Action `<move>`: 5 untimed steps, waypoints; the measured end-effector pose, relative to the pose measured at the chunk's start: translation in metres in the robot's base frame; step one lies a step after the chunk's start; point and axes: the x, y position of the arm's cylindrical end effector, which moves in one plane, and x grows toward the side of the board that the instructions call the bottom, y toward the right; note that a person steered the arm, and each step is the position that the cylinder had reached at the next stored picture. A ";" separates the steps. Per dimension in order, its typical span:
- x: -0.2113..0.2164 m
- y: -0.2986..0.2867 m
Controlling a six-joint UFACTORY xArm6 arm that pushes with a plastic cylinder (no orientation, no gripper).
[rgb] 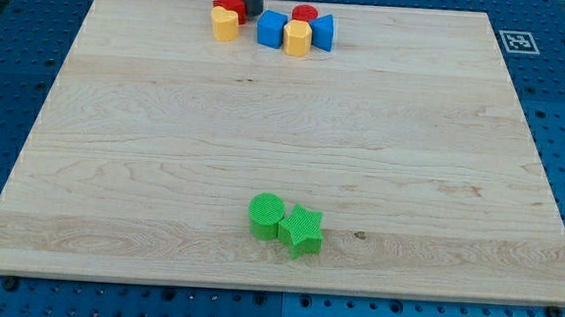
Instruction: Push the red star away from the yellow heart
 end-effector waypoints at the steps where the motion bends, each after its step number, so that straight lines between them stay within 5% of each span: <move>1: 0.016 0.000; 5: 0.017 -0.098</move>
